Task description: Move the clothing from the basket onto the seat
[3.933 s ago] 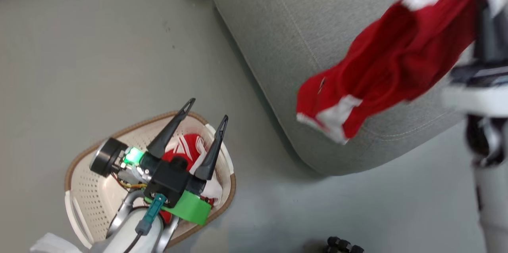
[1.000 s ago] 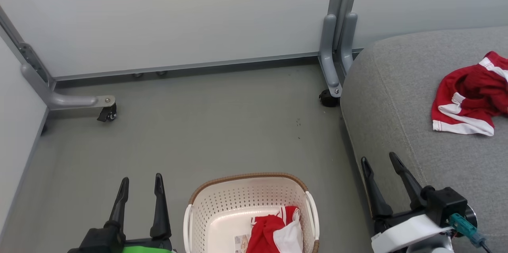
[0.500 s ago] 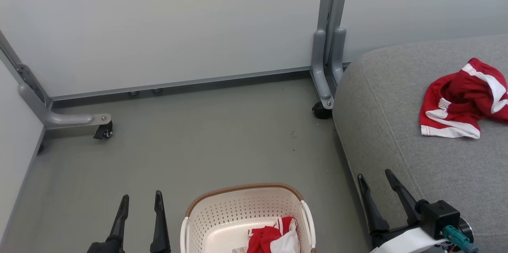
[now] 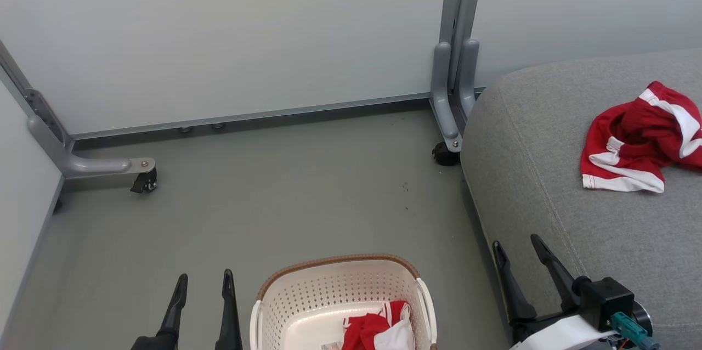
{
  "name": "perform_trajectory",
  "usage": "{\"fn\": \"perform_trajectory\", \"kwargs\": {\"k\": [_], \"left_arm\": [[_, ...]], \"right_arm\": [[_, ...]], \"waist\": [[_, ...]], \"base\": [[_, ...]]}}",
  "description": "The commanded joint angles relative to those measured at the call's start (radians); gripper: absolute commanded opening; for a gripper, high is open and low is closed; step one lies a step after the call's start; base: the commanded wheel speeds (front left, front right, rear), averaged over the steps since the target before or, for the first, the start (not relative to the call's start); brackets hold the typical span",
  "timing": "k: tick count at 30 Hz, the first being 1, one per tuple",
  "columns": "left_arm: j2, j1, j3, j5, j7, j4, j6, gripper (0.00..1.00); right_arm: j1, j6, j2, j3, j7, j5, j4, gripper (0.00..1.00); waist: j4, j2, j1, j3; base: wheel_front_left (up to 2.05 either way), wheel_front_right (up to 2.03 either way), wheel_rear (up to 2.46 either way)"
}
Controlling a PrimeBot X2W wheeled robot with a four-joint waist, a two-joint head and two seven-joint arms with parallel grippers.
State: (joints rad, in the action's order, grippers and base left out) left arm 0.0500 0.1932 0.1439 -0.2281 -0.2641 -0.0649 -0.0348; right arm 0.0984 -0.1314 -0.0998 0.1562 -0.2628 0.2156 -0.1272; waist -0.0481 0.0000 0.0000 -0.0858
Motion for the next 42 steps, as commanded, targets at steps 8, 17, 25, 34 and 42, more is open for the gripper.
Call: {"fn": "perform_trajectory", "kwargs": {"k": [8, 17, 25, 34, 42], "left_arm": [[0.001, -0.011, 0.008, 0.002, 0.0, -0.003, 0.0, 1.0], [0.001, -0.032, 0.036, 0.018, 0.0, -0.023, 0.011, 1.0], [0.001, -0.072, 0.071, 0.027, 0.0, -0.039, 0.013, 1.0], [0.002, -0.225, 0.153, 0.064, 0.0, -0.126, 0.071, 1.0], [0.003, -0.505, 0.276, 0.143, 0.0, -0.38, 0.13, 1.0]], "right_arm": [[0.01, 0.001, 0.003, 0.003, -0.003, 0.002, -0.003, 1.0], [0.007, 0.001, 0.005, -0.007, -0.003, 0.012, 0.013, 1.0], [-0.025, 0.001, 0.002, -0.037, -0.003, 0.001, 0.022, 1.0], [-0.139, 0.001, -0.015, -0.091, -0.003, -0.001, 0.06, 1.0], [-0.268, 0.001, -0.028, -0.132, -0.003, 0.006, 0.123, 1.0]], "waist": [[-0.002, 0.0, 0.0, 0.001], [0.006, 0.0, 0.0, 0.033], [0.015, 0.0, 0.0, 0.114], [0.004, 0.0, 0.0, 0.329], [-0.036, 0.0, 0.0, 0.539]], "base": [[0.0, 0.0, 0.0], [0.0, 0.0, 0.0], [0.0, 0.0, 0.0], [0.0, 0.0, 0.0], [0.0, 0.0, 0.0]]}}
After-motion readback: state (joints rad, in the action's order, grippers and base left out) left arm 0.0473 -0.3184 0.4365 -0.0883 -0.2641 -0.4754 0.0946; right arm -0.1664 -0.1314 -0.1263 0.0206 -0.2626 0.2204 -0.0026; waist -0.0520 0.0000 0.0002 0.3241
